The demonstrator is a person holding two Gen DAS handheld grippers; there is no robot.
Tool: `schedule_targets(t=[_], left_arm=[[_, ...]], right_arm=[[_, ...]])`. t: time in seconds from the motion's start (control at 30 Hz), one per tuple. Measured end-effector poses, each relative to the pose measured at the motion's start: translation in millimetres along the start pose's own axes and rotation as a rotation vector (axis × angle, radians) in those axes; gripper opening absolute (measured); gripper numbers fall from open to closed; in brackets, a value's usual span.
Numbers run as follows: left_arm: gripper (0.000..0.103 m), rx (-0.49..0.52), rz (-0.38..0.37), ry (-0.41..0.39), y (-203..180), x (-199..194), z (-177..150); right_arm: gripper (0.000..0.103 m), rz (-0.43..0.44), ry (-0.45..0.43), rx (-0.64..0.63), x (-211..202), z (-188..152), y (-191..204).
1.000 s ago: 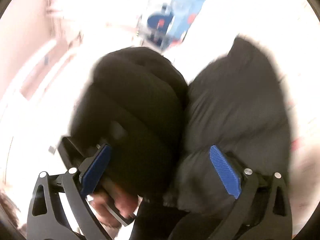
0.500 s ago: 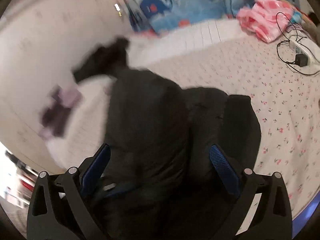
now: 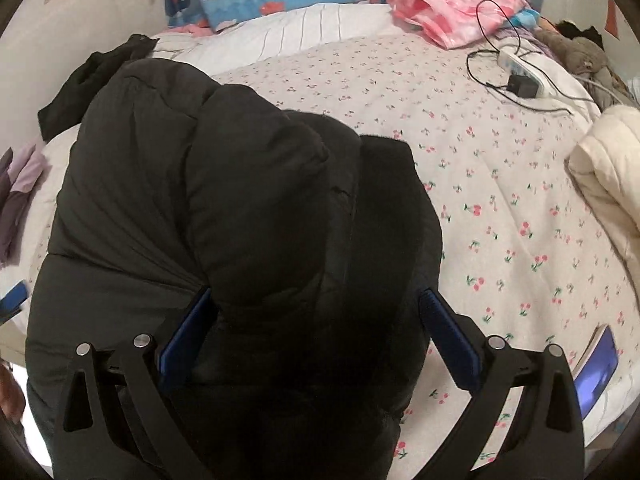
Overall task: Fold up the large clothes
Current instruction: 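Lower the rolled black jacket onto the bed with both tools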
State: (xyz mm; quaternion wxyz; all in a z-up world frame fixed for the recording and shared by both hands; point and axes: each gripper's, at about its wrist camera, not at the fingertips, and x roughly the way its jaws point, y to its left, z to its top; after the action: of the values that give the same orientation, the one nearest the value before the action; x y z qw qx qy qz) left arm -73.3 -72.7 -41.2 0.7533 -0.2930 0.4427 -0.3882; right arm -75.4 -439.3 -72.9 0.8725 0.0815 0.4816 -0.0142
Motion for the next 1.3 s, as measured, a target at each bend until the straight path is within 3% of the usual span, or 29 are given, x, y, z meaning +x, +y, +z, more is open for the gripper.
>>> schedule_targets(t=[0.1, 0.2, 0.27, 0.33, 0.4, 0.5, 0.57, 0.63, 0.7, 0.8, 0.87, 0.97, 1.0, 1.07, 1.17, 1.2, 1.3], left_arm=[[0.096, -0.083, -0.032, 0.09, 27, 42, -1], [0.097, -0.014, 0.078, 0.134, 31, 84, -8], [0.097, -0.004, 0.093, 0.136, 28, 93, -5], [0.097, 0.011, 0.086, 0.129, 21, 85, 10], [0.097, 0.106, 0.141, 0.099, 4, 64, 26], [0.096, 0.185, 0.249, 0.049, -3, 13, 46], [0.097, 0.206, 0.32, 0.062, 11, -14, 52], [0.097, 0.161, 0.378, 0.14, 43, -32, 51], [0.097, 0.122, 0.424, 0.209, 78, -35, 38], [0.097, 0.182, 0.412, 0.218, 85, -35, 21], [0.097, 0.25, 0.453, 0.195, 66, -33, 21], [0.097, 0.395, 0.565, 0.063, 27, -43, 24], [0.097, 0.44, 0.562, 0.009, 17, -46, 22], [0.097, 0.457, 0.511, 0.011, 7, -40, 23], [0.097, 0.477, 0.518, 0.108, 22, -10, 11], [0.097, 0.494, 0.546, 0.115, 24, -2, 7], [0.097, 0.501, 0.566, 0.102, 26, 5, -1]], right_arm=[[0.096, 0.026, -0.021, 0.056, 8, -13, -1], [0.097, 0.092, -0.079, 0.155, 17, -26, -3], [0.097, 0.136, -0.128, 0.232, 23, -32, -1], [0.097, 0.215, -0.161, 0.326, 32, -34, 13], [0.097, 0.313, -0.161, 0.357, 43, -29, 48], [0.097, 0.44, -0.097, 0.298, 64, -22, 109], [0.097, 0.474, -0.049, 0.223, 73, -22, 139], [0.097, 0.464, -0.018, 0.133, 75, -24, 159], [0.097, 0.459, 0.007, 0.122, 73, -26, 153], [0.097, 0.409, 0.047, 0.105, 66, -25, 140], [0.097, 0.35, 0.049, 0.074, 58, -21, 139], [0.097, 0.296, 0.04, 0.061, 42, -17, 138], [0.097, 0.291, 0.04, 0.053, 37, -17, 142], [0.097, 0.269, 0.027, 0.036, 27, -18, 148], [0.097, 0.231, -0.133, 0.05, -9, -7, 151], [0.097, 0.267, -0.22, 0.054, -30, -4, 157], [0.097, 0.404, -0.319, -0.01, -60, 16, 186]])
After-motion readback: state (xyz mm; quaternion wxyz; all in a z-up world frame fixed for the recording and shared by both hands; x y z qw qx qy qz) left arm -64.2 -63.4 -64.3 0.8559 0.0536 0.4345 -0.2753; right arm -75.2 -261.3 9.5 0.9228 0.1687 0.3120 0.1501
